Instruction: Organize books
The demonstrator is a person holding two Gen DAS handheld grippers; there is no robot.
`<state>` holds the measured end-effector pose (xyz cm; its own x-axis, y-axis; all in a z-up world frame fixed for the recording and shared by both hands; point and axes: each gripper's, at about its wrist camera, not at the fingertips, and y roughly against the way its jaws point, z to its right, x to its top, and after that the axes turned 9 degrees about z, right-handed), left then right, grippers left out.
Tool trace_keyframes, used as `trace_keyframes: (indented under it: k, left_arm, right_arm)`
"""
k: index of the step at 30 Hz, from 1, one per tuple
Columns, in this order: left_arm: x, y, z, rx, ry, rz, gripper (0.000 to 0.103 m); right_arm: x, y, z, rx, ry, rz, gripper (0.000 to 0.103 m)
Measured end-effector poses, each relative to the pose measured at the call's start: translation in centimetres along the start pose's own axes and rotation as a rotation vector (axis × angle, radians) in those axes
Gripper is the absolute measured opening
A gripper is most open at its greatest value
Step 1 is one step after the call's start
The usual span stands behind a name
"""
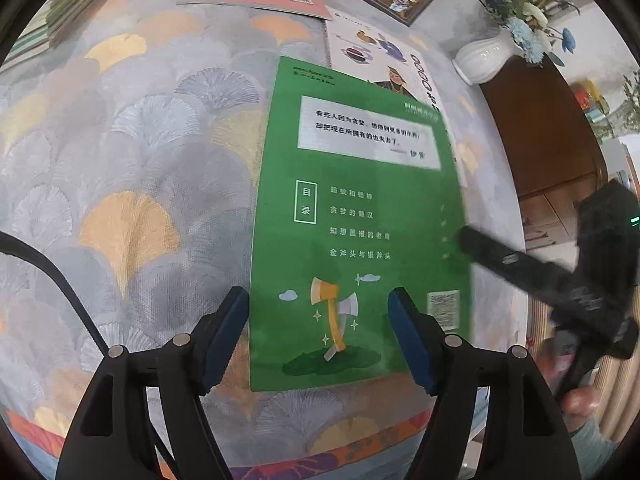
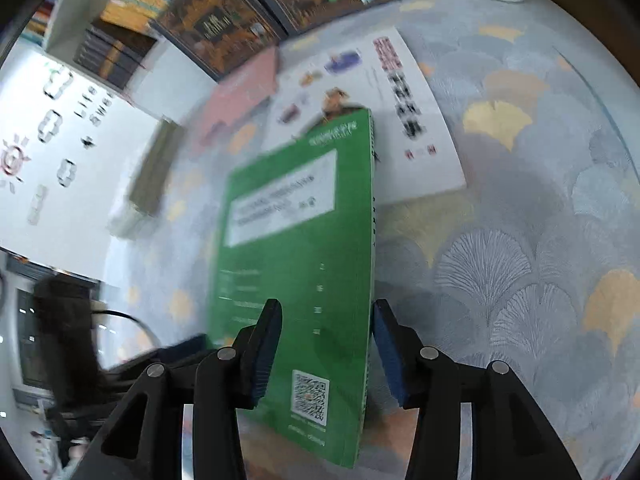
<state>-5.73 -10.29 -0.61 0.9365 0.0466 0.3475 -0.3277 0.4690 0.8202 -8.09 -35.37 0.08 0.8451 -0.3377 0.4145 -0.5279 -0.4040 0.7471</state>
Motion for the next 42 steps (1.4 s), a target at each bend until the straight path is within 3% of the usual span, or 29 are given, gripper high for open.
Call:
trace_keyframes:
  k: [5, 10, 15, 18, 20, 25, 30, 35, 37, 39, 42]
  left_arm:
    - [0.8, 1.0, -0.7, -0.03, -0.032, -0.019, 0.068]
    - [3.0, 7.1, -4.2, -0.004, 0.03, 0.12, 0.068]
    - [4.7, 14.5, -9.9, 0.103, 0.127, 0.286, 0.068]
    - [4.9, 17.3, -13.1, 0.171, 0.173, 0.345, 0.068]
    - [4.8, 17.6, -15.2, 0.174, 0.209, 0.338, 0.068]
    - [4.1, 14.9, -17.0, 0.155, 0.207, 0.253, 0.068]
    - [2.9, 10.8, -17.2, 0.121, 0.169, 0.146, 0.068]
    - [1.9, 8.5, -16.5, 0.119, 0.099, 0.056, 0.063]
    - [1.7, 8.5, -16.0, 0.122, 0.045, 0.052, 0.064]
    - [1.6, 8.4, -15.6, 0.12, -0.002, 0.034, 0.064]
    - [1.5, 8.4, -15.6, 0.068, -0.019, 0.027, 0.063]
  right_arm:
    - [1.3, 3.1, -3.5, 0.127, -0.02, 0.056, 0.046]
    - [2.0, 4.0, -10.2, 0.228, 0.058, 0.089, 0.046]
    - [1.0, 1.3, -17.6, 0.326, 0.174, 0.034, 0.046]
    - [-0.1, -0.4, -20.4, 0.294, 0.252, 0.002, 0.046]
    - [-0.6, -1.3, -20.7, 0.271, 0.263, -0.014, 0.047]
    - [-1.2, -4.6, -17.9, 0.148, 0.197, -0.105, 0.048]
    - [-2.9, -7.6, -15.7, -0.018, 0.199, -0.142, 0.048]
    - [-4.6, -8.9, -15.9, -0.101, 0.264, -0.05, 0.026]
    - [-5.4, -9.2, -15.9, -0.161, 0.28, 0.003, 0.026]
    - [-6.2, -10.0, -15.3, -0.196, 0.251, -0.023, 0.026]
    - [-7.1, -10.3, -14.9, -0.145, 0.204, -0.045, 0.026]
